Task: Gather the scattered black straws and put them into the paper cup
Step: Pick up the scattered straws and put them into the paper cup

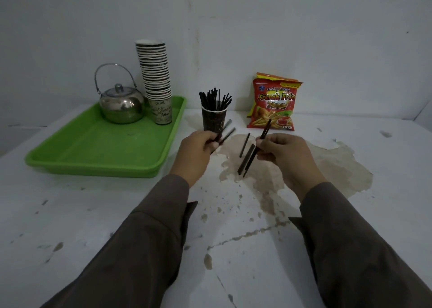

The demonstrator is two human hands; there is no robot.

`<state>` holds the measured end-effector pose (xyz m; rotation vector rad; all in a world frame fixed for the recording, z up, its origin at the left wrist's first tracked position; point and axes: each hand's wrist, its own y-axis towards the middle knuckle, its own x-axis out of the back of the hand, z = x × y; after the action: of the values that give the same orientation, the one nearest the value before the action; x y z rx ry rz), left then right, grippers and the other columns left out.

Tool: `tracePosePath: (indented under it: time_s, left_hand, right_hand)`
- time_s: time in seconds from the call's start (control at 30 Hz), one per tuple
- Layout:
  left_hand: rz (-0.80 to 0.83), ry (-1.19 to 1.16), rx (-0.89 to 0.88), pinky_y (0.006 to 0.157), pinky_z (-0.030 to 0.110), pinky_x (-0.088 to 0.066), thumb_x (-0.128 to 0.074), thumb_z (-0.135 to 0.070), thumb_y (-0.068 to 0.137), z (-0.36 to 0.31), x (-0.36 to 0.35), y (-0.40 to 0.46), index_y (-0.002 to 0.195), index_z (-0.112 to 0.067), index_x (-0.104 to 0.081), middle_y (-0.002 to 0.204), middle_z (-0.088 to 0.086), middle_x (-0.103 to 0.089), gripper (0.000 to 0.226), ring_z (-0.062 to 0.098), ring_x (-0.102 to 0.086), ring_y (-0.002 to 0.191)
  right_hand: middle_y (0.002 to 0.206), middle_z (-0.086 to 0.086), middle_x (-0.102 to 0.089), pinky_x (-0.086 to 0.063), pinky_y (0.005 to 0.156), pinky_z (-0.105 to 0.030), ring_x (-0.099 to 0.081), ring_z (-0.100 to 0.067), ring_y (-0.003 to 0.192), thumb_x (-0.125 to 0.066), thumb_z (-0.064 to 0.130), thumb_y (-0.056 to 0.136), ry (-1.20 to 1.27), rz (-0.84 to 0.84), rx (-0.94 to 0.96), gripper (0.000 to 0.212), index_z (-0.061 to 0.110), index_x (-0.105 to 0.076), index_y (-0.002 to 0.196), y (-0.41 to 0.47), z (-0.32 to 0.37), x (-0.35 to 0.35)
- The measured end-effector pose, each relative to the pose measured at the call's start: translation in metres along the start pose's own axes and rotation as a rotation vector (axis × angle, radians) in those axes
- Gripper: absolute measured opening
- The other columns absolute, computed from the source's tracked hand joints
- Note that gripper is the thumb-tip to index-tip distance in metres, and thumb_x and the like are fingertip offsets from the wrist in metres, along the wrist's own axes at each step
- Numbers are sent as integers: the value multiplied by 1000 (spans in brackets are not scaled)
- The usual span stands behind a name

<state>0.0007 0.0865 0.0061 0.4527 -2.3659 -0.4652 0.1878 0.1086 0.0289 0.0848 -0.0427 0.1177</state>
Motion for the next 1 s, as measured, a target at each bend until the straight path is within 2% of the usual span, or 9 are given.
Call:
tracePosePath:
  time_s: [0.1, 0.23, 0.3, 0.43, 0.57, 0.67, 0.77, 0.87, 1.0]
  left_hand:
    - [-84, -303, 80, 69, 1, -42, -52, -4, 89, -13, 11, 13, 97, -10, -64, 93, 1, -63, 16, 3, -56, 81]
    - [-182, -480, 68, 82, 15, -47, -54, -4, 88, -26, 26, 47, 95, -12, -64, 92, 2, -63, 15, 9, -59, 88]
    - [-222, -480, 51, 74, 11, -46, -54, -6, 88, -29, 32, 67, 93, -17, -65, 84, -3, -63, 16, 0, -56, 76]
    - [-229, -480, 50, 54, 1, -39, -55, -7, 87, -30, 40, 100, 89, -18, -66, 75, -9, -61, 15, -9, -52, 60]
    - [-205, -509, 85, 53, 5, -42, -52, -6, 89, -23, 38, 121, 93, -13, -65, 76, -8, -60, 15, 0, -54, 67]
    - [-185, -484, 94, 53, 5, -43, -53, -8, 89, -16, 36, 130, 94, -15, -65, 77, -7, -61, 15, 2, -53, 69]
    - [-156, -474, 117, 55, 4, -44, -54, -11, 89, -8, 31, 136, 93, -20, -65, 81, -9, -63, 16, 0, -56, 75]
    - [-117, -448, 125, 70, 10, -47, -56, -12, 88, -2, 26, 140, 96, -18, -69, 90, -4, -67, 16, 4, -60, 85]
    - [-86, -404, 123, 84, 21, -48, -56, -9, 87, 5, 21, 141, 98, -12, -69, 92, 2, -67, 17, 13, -62, 91]
  right_hand:
    - [78, -8, -67, -57, 73, -29, -65, -21, 74, -62, 4, 84, 5, 17, 70, 11, 8, -68, 76, 15, 18, -10]
    - [72, -6, -66, -55, 67, -25, -63, -18, 69, -62, 4, 84, -38, -4, 209, 11, 9, -67, 76, 45, 48, -29]
    - [72, -5, -65, -52, 62, -20, -61, -14, 65, -62, 4, 85, -76, -4, 258, 7, 7, -69, 83, 60, 60, -38]
    - [78, -9, -66, -52, 64, -18, -59, -14, 66, -61, 3, 84, -135, -13, 303, 10, 0, -68, 91, 88, 76, -54]
    - [78, -9, -66, -57, 76, -30, -63, -19, 74, -62, 4, 84, -165, -30, 285, 8, 6, -68, 89, 111, 83, -65]
    - [76, -8, -66, -56, 76, -33, -62, -19, 71, -63, 7, 84, -241, -35, 300, 5, 9, -67, 85, 126, 83, -72]
    - [78, -9, -67, -53, 67, -28, -62, -17, 71, -64, 12, 84, -353, -37, 319, 8, 8, -69, 88, 136, 80, -79]
    - [77, -4, -65, -46, 61, -20, -60, -13, 69, -65, 17, 84, -446, -26, 321, 15, 7, -70, 93, 144, 76, -84]
    - [86, -8, -71, -55, 76, -35, -66, -21, 81, -66, 19, 83, -538, -14, 325, 16, 7, -71, 93, 149, 68, -88]
